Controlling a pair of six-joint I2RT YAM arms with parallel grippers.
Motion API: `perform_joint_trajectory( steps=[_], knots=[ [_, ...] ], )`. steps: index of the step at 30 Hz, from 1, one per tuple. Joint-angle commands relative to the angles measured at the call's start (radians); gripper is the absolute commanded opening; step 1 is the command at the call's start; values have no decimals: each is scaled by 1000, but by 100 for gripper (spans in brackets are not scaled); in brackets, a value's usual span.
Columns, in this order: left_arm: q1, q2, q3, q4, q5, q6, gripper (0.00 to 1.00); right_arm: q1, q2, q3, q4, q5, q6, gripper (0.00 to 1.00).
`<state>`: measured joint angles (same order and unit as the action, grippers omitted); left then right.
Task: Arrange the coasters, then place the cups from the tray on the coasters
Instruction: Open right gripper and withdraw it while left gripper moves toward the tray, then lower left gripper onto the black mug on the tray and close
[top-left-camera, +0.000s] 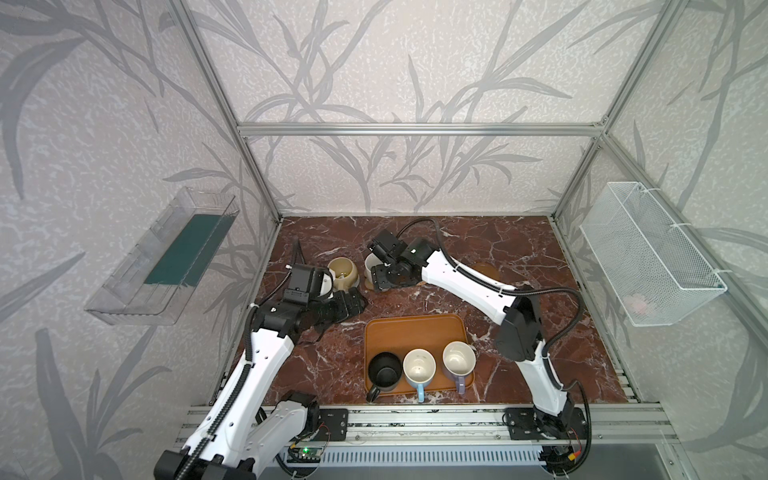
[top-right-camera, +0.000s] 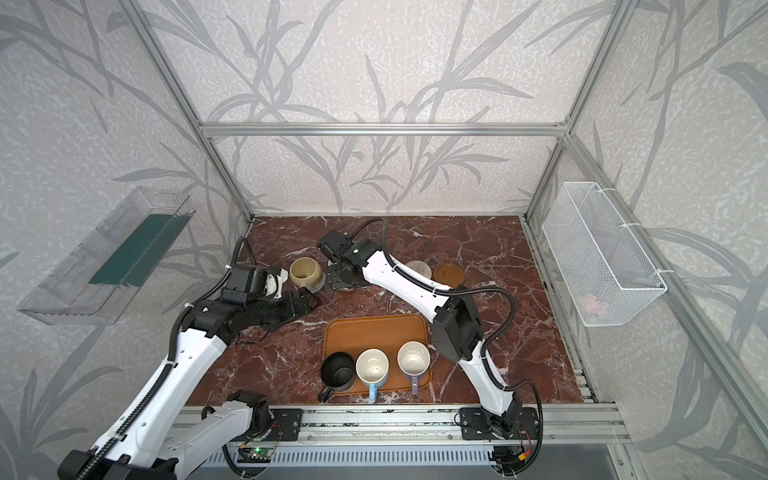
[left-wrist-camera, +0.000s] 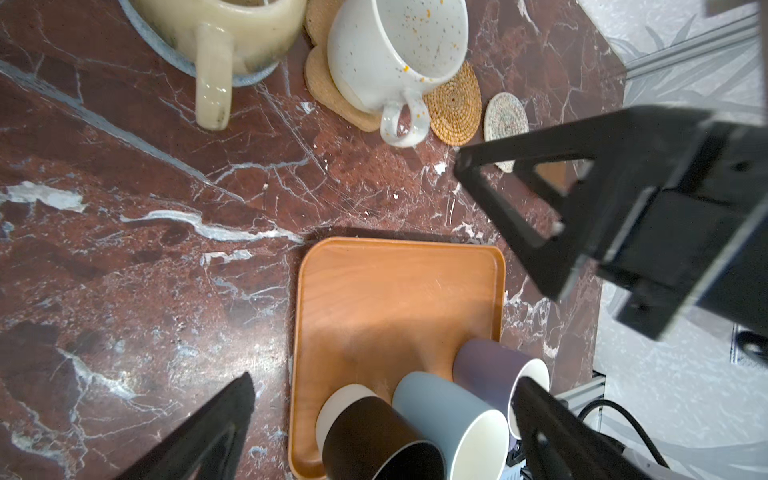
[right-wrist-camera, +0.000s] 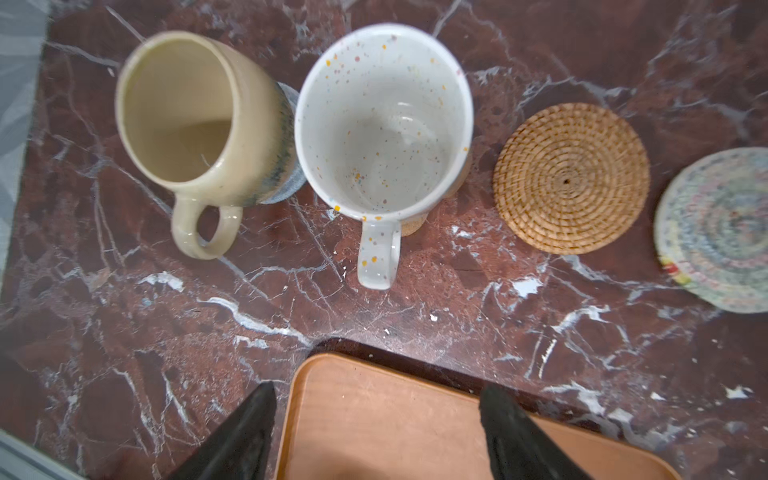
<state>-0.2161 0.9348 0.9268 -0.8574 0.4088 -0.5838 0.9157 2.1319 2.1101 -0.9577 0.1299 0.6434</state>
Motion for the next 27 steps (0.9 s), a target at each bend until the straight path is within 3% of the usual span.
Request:
perform_joint_trajectory(
  steps=[1,3,6,10,14,22,27],
  knots=[
    [-40,-43,3,-76,-46,-9,99,2,-151,-108,74,62,-52,85],
    [-73,-49,-12,-95,-53,-27,99,-1,-237,-215,137,70,-71,88],
    [-121,-60,-59,-63,39,-86,99,-18,-364,-365,229,-12,-111,91],
    [-224,-70,-72,-88,-36,-134,99,-31,-553,-573,367,-90,-202,94],
    [-305,-37,-60,-145,-95,-170,99,-68,-672,-712,369,-169,-265,94],
    [-508,1,-90,-151,-150,-281,99,-101,-863,-939,401,-206,-311,94],
    [-596,-12,-108,-151,-202,-314,99,-101,-938,-1061,472,-366,-376,94]
  ],
)
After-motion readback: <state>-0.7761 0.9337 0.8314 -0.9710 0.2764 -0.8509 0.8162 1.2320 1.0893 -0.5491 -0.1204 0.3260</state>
